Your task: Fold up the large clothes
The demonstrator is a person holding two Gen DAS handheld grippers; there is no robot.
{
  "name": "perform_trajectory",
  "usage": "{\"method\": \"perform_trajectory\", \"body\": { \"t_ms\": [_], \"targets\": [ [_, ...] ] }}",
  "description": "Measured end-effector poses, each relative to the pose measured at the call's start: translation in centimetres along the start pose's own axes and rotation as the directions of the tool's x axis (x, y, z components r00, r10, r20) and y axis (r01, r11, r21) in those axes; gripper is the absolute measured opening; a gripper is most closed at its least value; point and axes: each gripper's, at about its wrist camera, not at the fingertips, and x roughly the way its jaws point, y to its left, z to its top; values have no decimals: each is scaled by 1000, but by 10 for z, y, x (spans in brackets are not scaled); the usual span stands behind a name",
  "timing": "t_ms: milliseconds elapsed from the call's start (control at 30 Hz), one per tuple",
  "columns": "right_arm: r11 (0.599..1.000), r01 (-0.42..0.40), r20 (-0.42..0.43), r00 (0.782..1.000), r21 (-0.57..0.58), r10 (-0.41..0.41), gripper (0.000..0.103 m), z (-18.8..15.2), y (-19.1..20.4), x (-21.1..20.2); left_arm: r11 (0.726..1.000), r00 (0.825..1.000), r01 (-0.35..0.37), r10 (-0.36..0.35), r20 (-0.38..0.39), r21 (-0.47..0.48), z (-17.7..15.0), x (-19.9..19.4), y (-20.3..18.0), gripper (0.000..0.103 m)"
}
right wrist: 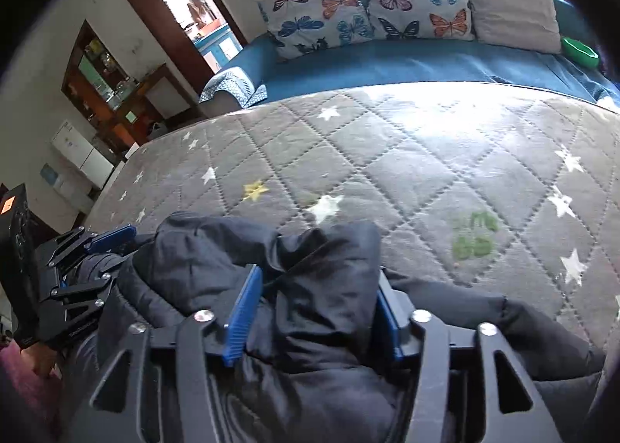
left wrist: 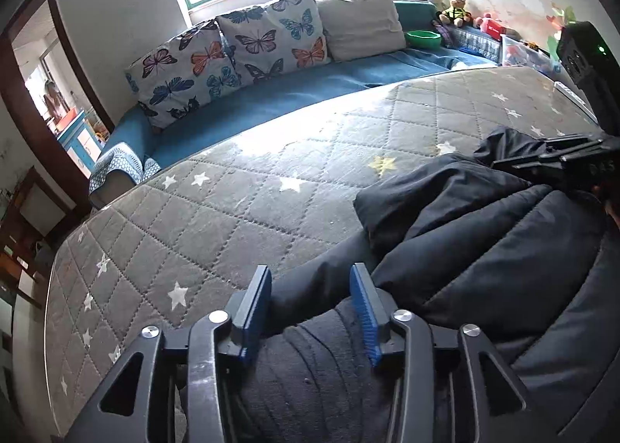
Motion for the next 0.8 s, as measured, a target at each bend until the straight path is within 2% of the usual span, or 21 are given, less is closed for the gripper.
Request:
{"method": "perform_trajectory", "body": {
  "t_ms": [167,333,467,533,633,733,800],
  "targets": [
    [1000,13,-6,1000,-10,-13,66,1,3,2,1000,1000,-4,4,-2,-4,0,-2,1,51],
    [1000,-13,-10,1000,3,13,71,1,0,3,999,999,-42,42,1,4,-1,-5,-1,57],
    [1000,-27,-24,999,16,27,74,2,-2,3,996,996,-86,86,0,10,-1,-10,-2,65],
    [1000,18,-37,999,4,-18,77,2,4,0,993,993,-114,114,1,21,-2,-15,-3,68],
    [990,133,-7,991,-57,-133,83,1,20,-14,987,987,-160,160,21,32,-3,-30,-5,73],
    [981,160,41,987,-111,-156,83,-5,37,-34,982,981,-187,186,64,19,-7,-56,-4,78],
    [973,177,59,984,-149,-170,83,-11,51,-47,984,981,-176,175,86,1,-9,-75,-2,79]
  ]
}}
